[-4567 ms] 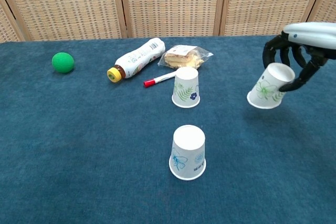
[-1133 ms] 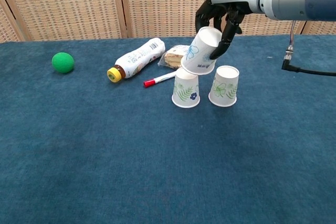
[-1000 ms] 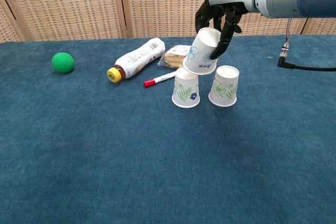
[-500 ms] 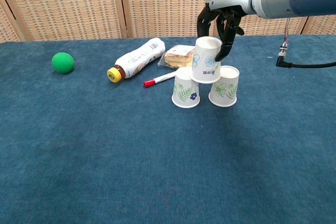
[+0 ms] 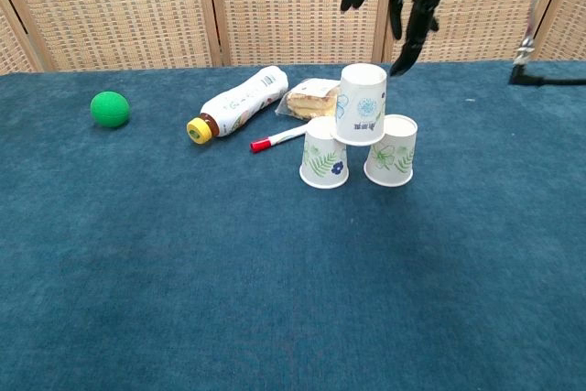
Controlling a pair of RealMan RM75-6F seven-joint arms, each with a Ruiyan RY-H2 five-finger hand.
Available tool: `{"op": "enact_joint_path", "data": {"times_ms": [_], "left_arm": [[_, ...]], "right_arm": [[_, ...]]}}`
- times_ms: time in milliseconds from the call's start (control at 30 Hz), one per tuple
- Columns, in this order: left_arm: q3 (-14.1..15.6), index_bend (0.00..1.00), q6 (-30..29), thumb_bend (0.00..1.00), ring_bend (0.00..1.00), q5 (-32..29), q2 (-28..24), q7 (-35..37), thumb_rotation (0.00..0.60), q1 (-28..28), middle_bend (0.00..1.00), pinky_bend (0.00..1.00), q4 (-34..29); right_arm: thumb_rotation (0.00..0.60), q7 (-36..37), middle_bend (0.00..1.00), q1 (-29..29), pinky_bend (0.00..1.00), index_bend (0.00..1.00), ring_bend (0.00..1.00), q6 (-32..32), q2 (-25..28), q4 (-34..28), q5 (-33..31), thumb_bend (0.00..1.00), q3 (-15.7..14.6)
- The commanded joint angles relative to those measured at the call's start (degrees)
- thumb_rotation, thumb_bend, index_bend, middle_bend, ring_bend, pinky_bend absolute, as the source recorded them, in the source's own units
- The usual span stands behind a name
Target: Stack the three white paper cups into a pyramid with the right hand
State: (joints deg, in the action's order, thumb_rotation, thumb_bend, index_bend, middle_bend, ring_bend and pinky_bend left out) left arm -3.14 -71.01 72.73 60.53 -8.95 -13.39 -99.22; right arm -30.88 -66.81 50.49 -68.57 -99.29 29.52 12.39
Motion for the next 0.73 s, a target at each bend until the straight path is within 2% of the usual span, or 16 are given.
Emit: {"op": "enact_joint_path", "data": {"times_ms": [33, 100, 167, 200, 267, 333, 433, 533, 733], "left_arm": [[0.12, 0.00, -0.41, 0.00, 0.00, 0.60, -0.25, 0.51, 0.600, 0.21, 0.00, 0.00, -0.22], [0.23, 0.00, -0.80, 0.00, 0.00, 1.11, -0.43, 0.87, 0.600, 0.41, 0.00, 0.00, -0.35], [0.42, 0.00, -1.09, 0.00, 0.00, 1.73, -0.60, 1.32, 0.600, 0.61, 0.00, 0.00, -0.42], [0.50, 0.00, -1.25, 0.00, 0.00, 2.00, -0.69, 1.56, 0.600, 0.71, 0.00, 0.00, -0.48], [0.67, 0.00, -1.61, 0.00, 0.00, 2.56, -0.81, 1.93, 0.600, 0.93, 0.00, 0.00, -0.55], [0.89, 0.00, -1.98, 0.00, 0.00, 3.16, -0.87, 2.17, 0.600, 1.17, 0.00, 0.00, -0.51], [1.02, 0.00, -2.33, 0.00, 0.00, 3.57, -0.85, 2.29, 0.600, 1.37, 0.00, 0.00, -0.38], [1.05, 0.00, -3.77, 0.00, 0.00, 4.71, -0.26, 1.98, 0.600, 1.79, 0.00, 0.00, 0.16], [1.42, 0.00, -5.77, 0.00, 0.00, 7.01, 1.31, 1.42, 0.600, 2.38, 0.00, 0.00, 1.56]], "right_arm": [[0.600, 1.84, 0.17, 5.06, 0.68, 0.16, 0.45, 5.58, 7.31, -7.59, 6.35, 0.15, -0.65], [0.600, 4.06, 0.17, 8.81, 0.65, 0.16, 0.45, 8.39, 10.34, -10.85, 11.49, 0.15, -1.76], [0.600, 8.04, 0.17, 14.10, 0.52, 0.16, 0.41, 12.34, 12.75, -12.81, 18.83, 0.13, -3.50], [0.600, 10.35, 0.15, 16.75, 0.42, 0.16, 0.35, 14.41, 13.31, -13.13, 22.77, 0.10, -4.52], [0.600, 15.68, 0.08, 22.47, 0.14, 0.12, 0.14, 18.56, 13.82, -12.23, 30.95, 0.03, -7.28], [0.600, 20.10, 0.02, 27.34, 0.01, 0.06, 0.01, 22.22, 13.54, -10.30, 37.60, 0.00, -10.01], [0.600, 23.14, 0.00, 31.43, 0.00, 0.00, 0.00, 25.16, 12.81, -7.93, 42.16, 0.00, -12.43], [0.600, 25.69, 0.00, 37.76, 0.00, 0.00, 0.00, 29.95, 10.20, -3.38, 47.54, 0.00, -16.18], [0.600, 25.48, 0.00, 45.44, 0.00, 0.00, 0.00, 36.57, 3.78, 4.65, 51.72, 0.00, -18.08]]}}
